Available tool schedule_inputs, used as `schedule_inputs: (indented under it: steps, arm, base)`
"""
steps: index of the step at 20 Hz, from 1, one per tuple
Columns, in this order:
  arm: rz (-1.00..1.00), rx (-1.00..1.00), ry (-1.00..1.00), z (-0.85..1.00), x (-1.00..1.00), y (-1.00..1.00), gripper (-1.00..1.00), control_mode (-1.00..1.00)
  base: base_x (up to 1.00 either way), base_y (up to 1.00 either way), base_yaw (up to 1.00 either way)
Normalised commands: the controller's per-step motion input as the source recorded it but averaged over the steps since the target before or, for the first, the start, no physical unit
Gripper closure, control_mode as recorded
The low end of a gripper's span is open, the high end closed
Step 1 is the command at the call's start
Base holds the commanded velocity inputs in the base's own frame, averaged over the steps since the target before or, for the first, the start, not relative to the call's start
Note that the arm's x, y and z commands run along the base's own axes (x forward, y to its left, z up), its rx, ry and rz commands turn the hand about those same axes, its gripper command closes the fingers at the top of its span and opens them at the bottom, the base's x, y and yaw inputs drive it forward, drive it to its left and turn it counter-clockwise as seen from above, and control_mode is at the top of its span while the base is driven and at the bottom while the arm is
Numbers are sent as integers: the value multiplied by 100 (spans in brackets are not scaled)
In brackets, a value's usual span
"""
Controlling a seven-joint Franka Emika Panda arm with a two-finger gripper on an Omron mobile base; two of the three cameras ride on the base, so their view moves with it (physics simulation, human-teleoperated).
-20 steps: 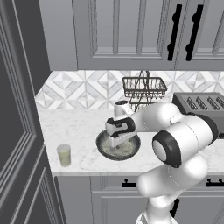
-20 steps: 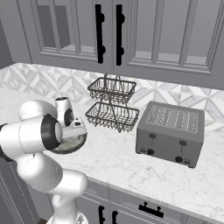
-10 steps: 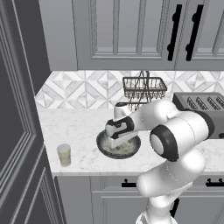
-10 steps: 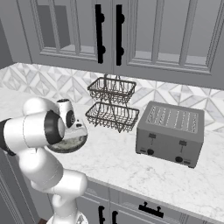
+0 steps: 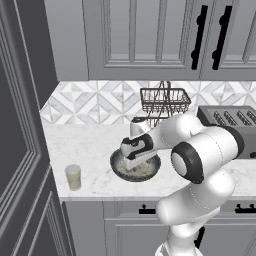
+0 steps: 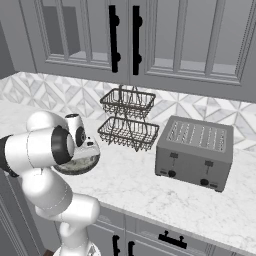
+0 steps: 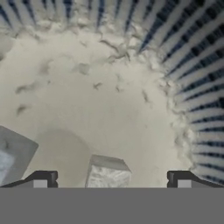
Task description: Grab a lemon wedge from the fridge and one ice cube from the ice bowl, and put them in the glass of lemonade.
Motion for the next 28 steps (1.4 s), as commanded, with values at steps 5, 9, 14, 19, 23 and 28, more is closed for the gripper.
schedule_inputs:
  steps: [5,9,14,19,23,28]
  arm:
    - [1,0,0,-27,0,0,-100,-100]
    - [0,0,0,0,0,0,-100,-100]
    - [0,0,0,0,0,0,-100,-100]
    - [0,0,0,0,0,0,100,-100]
    - [0,0,0,0,0,0,100,-100]
    - [0,0,0,0,0,0,100,-100]
  base:
    - [0,0,0]
    - [0,0,0]
    - [0,0,0]
    - [0,0,0]
    - [0,0,0]
    - [0,0,0]
